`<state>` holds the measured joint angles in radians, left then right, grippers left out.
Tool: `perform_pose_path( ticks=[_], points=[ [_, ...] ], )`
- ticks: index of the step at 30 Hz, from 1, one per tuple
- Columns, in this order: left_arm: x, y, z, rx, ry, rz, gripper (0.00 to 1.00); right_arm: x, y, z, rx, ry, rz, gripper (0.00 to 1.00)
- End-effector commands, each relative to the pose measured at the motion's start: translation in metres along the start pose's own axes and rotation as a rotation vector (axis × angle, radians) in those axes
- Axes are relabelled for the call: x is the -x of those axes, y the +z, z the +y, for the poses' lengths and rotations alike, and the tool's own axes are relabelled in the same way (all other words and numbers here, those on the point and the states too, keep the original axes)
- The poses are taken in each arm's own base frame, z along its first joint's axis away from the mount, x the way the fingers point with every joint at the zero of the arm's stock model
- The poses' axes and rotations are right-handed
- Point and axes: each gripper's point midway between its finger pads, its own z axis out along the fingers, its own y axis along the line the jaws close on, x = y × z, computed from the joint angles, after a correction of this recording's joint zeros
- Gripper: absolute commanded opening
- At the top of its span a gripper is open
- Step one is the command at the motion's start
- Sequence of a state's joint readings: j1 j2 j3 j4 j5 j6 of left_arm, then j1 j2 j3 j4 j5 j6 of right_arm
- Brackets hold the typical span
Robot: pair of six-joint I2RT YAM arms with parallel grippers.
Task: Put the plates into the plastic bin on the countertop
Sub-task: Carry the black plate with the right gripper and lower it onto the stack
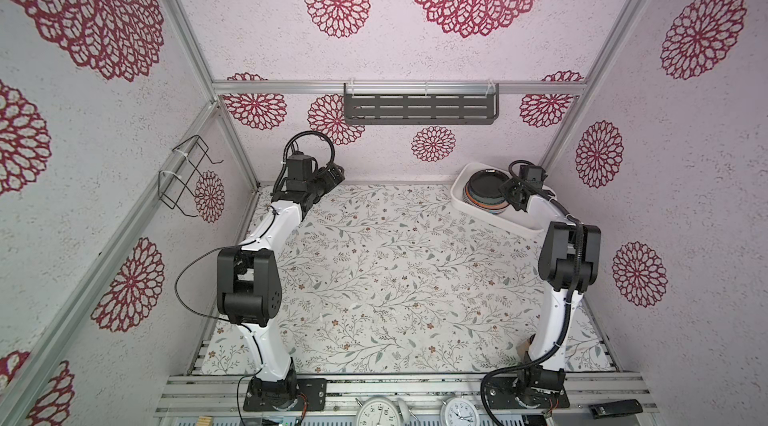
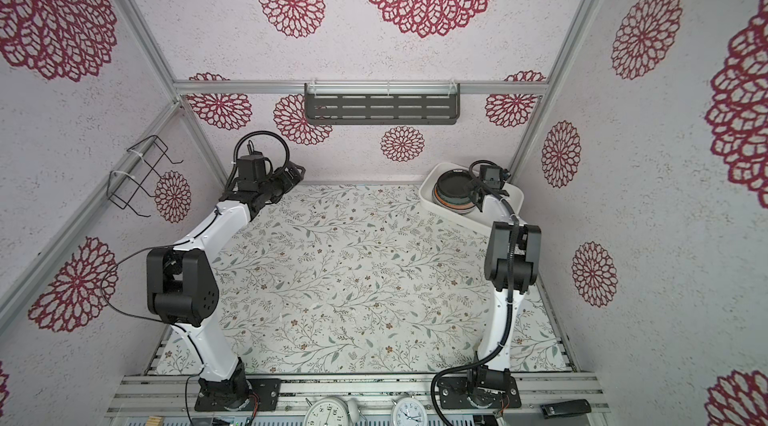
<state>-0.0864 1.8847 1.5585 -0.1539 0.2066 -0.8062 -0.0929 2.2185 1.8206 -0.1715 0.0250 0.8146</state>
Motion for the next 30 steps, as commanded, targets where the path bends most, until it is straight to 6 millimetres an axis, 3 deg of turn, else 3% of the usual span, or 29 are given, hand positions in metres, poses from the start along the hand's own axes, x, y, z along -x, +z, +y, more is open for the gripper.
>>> perform_pose_path(
  ticks=[1,17,26,30],
  points=[
    [0.006,0.001,0.003,0.018,-0.009,-0.013,0.97,0.018,-0.008,0.01,-0.004,0.016,-0.041,0.0],
    [0.004,0.007,0.01,0.048,-0.028,-0.001,0.97,0.012,0.008,0.007,-0.02,0.016,-0.005,0.0],
    [0.008,0.005,0.007,0.038,-0.025,-0.018,0.97,0.019,-0.002,0.008,-0.037,0.009,-0.023,0.11],
    [-0.003,0.003,0.017,0.063,-0.034,0.008,0.97,0.021,-0.011,0.009,-0.032,-0.011,-0.03,0.21]
  ],
)
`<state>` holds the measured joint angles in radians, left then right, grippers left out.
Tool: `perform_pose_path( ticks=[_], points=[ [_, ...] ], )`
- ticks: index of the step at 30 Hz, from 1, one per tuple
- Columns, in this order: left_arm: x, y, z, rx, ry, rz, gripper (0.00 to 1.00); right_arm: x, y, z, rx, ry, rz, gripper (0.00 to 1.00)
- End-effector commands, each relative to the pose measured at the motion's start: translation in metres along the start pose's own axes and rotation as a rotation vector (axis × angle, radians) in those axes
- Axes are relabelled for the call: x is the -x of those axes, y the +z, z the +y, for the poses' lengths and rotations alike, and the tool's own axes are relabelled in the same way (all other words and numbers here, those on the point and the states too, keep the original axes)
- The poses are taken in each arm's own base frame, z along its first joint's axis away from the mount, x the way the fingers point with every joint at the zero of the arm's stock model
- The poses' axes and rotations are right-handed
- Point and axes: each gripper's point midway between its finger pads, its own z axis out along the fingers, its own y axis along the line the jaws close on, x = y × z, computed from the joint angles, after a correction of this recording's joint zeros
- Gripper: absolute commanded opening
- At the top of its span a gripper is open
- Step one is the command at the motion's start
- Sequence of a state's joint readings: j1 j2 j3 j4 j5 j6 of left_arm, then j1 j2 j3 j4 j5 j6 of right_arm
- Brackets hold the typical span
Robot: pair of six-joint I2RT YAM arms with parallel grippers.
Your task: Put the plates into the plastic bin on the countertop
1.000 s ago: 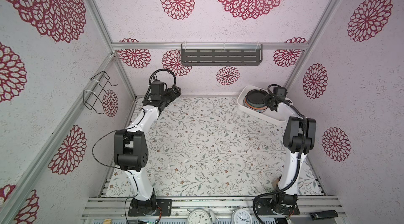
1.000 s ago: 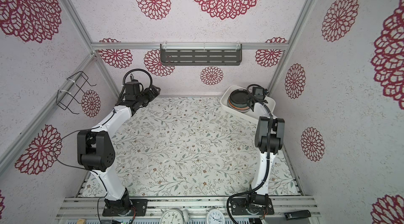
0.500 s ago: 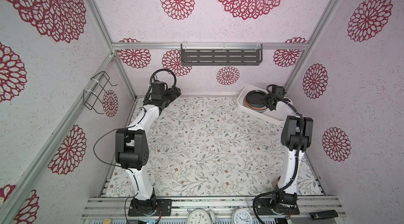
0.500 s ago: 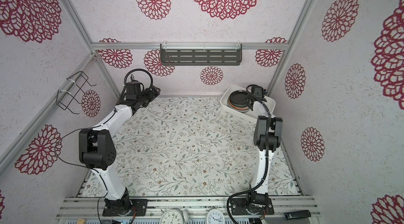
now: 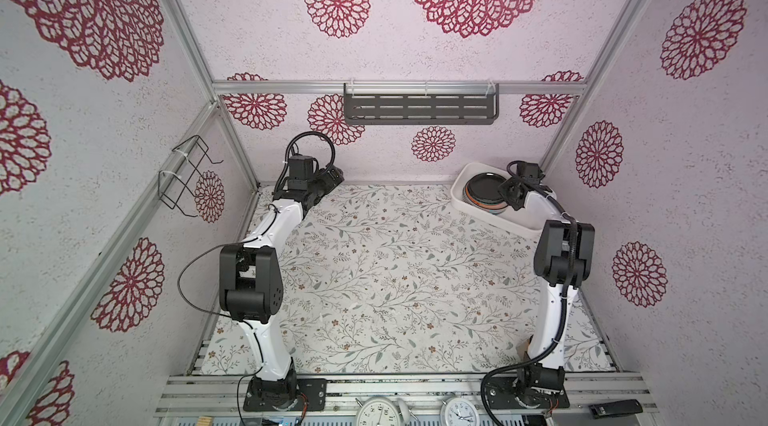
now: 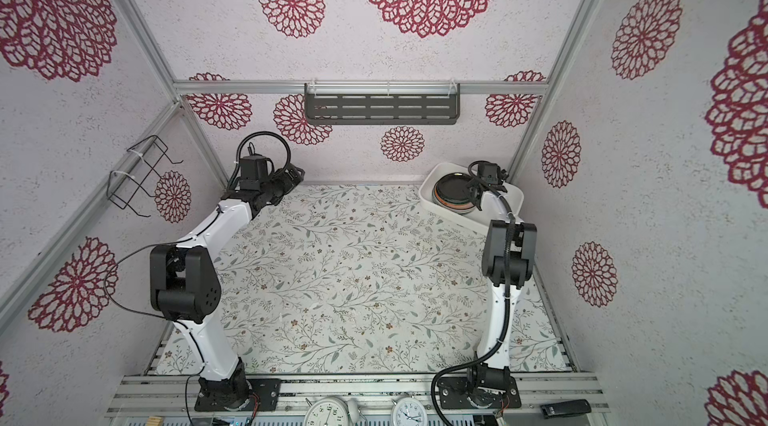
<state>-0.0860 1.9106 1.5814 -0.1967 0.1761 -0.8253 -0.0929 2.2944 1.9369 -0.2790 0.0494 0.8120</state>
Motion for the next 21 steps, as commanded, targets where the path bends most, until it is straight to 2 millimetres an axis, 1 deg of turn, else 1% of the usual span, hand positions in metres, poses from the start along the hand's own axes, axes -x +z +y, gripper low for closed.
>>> perform_pose_path(
  ticks=[1,3,5,6,10,12,15,17,21],
  points=[
    [-0.002,-0.004,0.007,0.013,-0.009,0.0,0.97,0.023,-0.029,0.015,0.03,-0.007,-0.06,0.21],
    [-0.006,-0.008,0.01,0.02,-0.008,0.005,0.97,0.021,-0.035,0.012,0.033,-0.011,-0.062,0.27],
    [-0.007,-0.012,0.012,0.027,-0.002,0.004,0.97,0.021,-0.041,0.012,0.042,-0.015,-0.067,0.41],
    [-0.008,-0.013,0.015,0.037,-0.002,0.006,0.97,0.021,-0.044,0.014,0.052,-0.021,-0.069,0.44],
    [-0.011,-0.026,0.022,0.067,0.005,0.002,0.97,0.022,-0.059,0.018,0.072,-0.041,-0.081,0.5],
    [-0.013,-0.035,0.025,0.076,0.014,-0.006,0.97,0.022,-0.067,0.018,0.082,-0.044,-0.09,0.57],
    [-0.013,-0.05,0.031,0.092,0.023,-0.024,0.97,0.021,-0.08,0.02,0.101,-0.051,-0.106,0.64],
    [-0.013,-0.06,0.036,0.106,0.03,-0.038,0.97,0.016,-0.088,0.019,0.11,-0.061,-0.108,0.68],
    [-0.012,-0.084,0.047,0.139,0.064,-0.085,0.97,0.007,-0.109,0.017,0.128,-0.082,-0.121,0.78]
  ],
)
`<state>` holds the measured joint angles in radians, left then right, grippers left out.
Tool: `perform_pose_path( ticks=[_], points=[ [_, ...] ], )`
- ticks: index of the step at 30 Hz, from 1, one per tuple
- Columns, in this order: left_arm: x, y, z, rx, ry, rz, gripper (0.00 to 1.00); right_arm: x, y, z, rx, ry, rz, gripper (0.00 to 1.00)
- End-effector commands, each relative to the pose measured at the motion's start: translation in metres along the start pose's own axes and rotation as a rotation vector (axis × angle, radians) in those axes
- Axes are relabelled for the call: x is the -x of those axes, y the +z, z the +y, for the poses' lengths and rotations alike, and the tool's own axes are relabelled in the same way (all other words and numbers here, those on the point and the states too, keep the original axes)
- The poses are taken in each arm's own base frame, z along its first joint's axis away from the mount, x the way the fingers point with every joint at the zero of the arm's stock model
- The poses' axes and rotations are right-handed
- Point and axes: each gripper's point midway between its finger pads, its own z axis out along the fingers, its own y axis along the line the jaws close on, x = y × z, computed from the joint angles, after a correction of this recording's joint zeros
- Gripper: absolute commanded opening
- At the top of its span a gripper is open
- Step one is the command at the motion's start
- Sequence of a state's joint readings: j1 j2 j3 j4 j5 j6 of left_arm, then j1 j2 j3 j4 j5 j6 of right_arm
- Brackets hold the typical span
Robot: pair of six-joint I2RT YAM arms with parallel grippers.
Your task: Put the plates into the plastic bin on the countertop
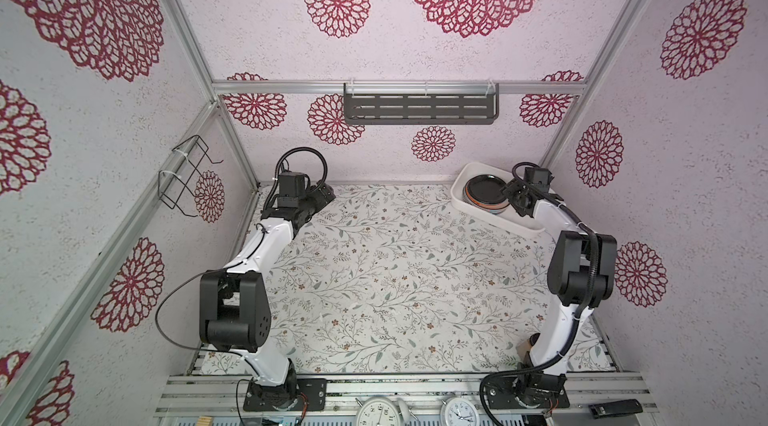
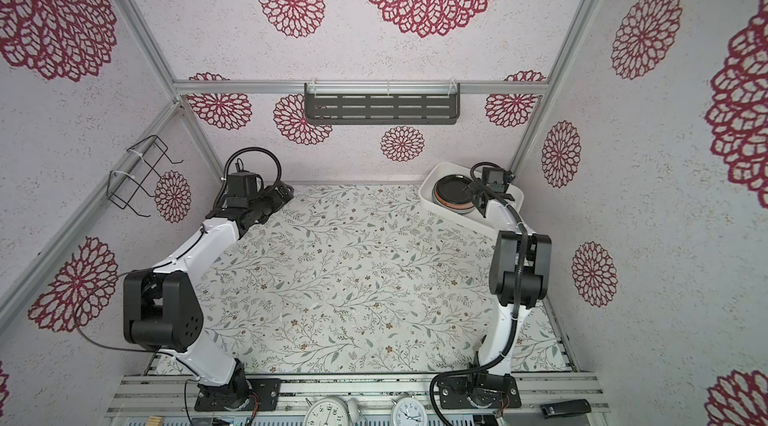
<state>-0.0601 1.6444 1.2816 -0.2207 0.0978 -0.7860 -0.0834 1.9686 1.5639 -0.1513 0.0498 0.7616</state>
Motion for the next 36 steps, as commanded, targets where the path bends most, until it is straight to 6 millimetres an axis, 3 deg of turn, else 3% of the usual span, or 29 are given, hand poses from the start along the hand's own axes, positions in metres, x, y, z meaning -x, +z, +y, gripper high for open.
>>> perform_pose_path(
  ticks=[1,10,12,16,18,22,28,32,36],
  points=[
    [0.012,-0.025,0.011,0.034,0.052,-0.079,0.97,0.011,-0.034,0.02,0.066,-0.037,-0.069,0.8],
    [0.033,-0.085,0.07,0.211,0.132,-0.231,0.97,-0.022,-0.092,0.001,0.061,-0.101,-0.081,0.87],
    [0.039,-0.1,0.087,0.283,0.16,-0.282,0.97,-0.029,-0.107,-0.006,0.057,-0.112,-0.089,0.99],
    [0.052,-0.133,0.12,0.414,0.207,-0.396,0.97,-0.044,-0.131,-0.024,0.032,-0.119,-0.093,0.99],
    [0.05,-0.139,0.135,0.442,0.233,-0.453,0.97,-0.051,-0.141,-0.032,0.016,-0.126,-0.101,0.99],
    [0.042,-0.142,0.159,0.429,0.263,-0.583,0.97,-0.063,-0.161,-0.052,-0.033,-0.141,-0.109,0.99],
    [0.017,-0.132,0.171,0.354,0.361,-0.705,0.97,-0.076,-0.189,-0.083,-0.133,-0.151,-0.165,0.99],
    [0.001,-0.115,0.183,0.359,0.395,-0.66,0.97,-0.087,-0.203,-0.088,-0.124,-0.162,-0.198,0.99],
    [-0.003,-0.105,0.191,0.35,0.39,-0.689,0.97,-0.095,-0.215,-0.088,-0.132,-0.203,-0.205,0.99]
  ],
)
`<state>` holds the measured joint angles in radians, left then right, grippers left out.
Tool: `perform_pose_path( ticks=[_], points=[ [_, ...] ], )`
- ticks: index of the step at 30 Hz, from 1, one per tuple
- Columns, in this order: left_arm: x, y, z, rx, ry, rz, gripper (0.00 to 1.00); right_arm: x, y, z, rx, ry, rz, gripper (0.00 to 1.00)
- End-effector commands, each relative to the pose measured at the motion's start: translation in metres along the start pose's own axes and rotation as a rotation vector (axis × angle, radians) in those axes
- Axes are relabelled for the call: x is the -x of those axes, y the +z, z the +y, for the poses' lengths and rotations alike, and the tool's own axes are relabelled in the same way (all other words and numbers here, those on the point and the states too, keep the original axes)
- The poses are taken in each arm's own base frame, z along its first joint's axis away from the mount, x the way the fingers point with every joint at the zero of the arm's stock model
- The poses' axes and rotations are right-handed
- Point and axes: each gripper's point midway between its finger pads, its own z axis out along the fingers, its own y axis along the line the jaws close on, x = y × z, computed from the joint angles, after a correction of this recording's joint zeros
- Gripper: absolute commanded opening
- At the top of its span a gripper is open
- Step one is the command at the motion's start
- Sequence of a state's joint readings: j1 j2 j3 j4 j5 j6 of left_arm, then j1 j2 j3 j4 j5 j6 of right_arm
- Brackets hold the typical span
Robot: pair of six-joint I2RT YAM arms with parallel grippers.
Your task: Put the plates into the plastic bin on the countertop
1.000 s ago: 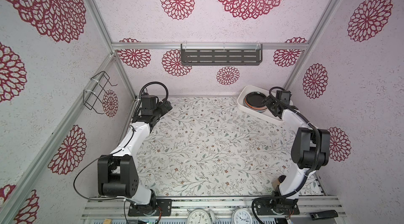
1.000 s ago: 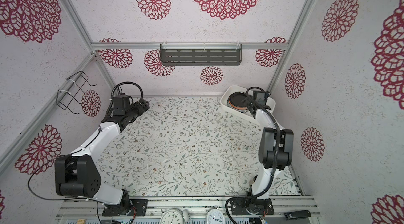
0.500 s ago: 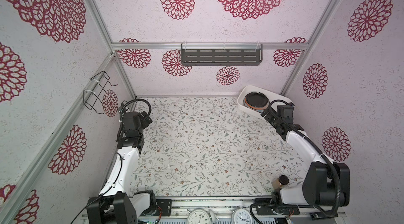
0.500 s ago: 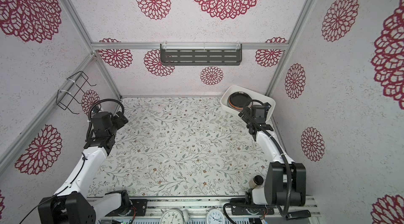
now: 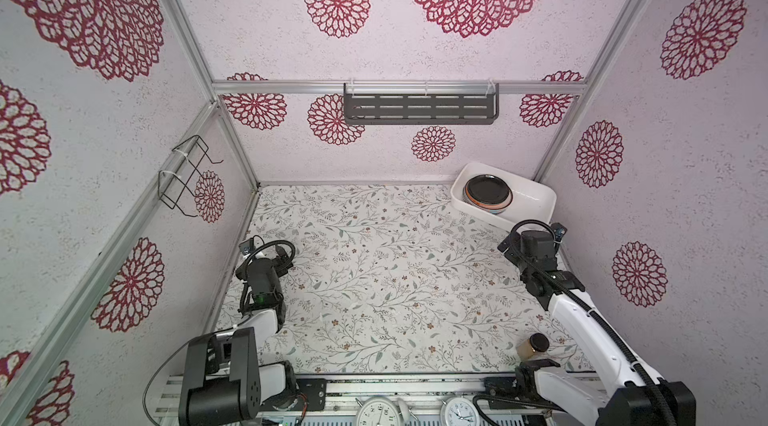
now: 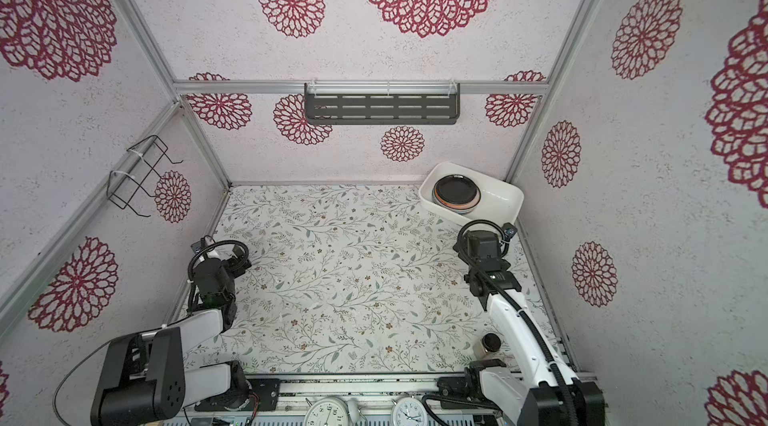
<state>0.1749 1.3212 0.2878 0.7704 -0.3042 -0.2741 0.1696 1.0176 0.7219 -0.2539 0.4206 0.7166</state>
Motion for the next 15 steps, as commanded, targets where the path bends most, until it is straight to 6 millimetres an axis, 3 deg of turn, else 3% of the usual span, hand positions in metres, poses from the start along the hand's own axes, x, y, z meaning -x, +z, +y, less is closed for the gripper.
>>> perform_pose_path(
  ticks=[1,5,9,15],
  points=[
    [0.024,0.004,-0.01,-0.048,-0.005,-0.14,0.97,0.009,-0.014,-0.006,-0.042,-0.013,-0.055,0.99],
    [0.006,0.014,-0.014,-0.071,0.008,-0.128,0.97,0.008,-0.022,-0.007,-0.041,-0.019,-0.061,0.99],
    [0.003,0.02,-0.021,-0.097,0.027,-0.097,0.97,0.009,-0.025,-0.008,-0.048,-0.024,-0.075,0.99],
    [0.0,0.033,-0.035,-0.12,0.078,-0.029,0.97,0.01,-0.01,-0.003,-0.058,-0.104,-0.106,0.99]
  ],
)
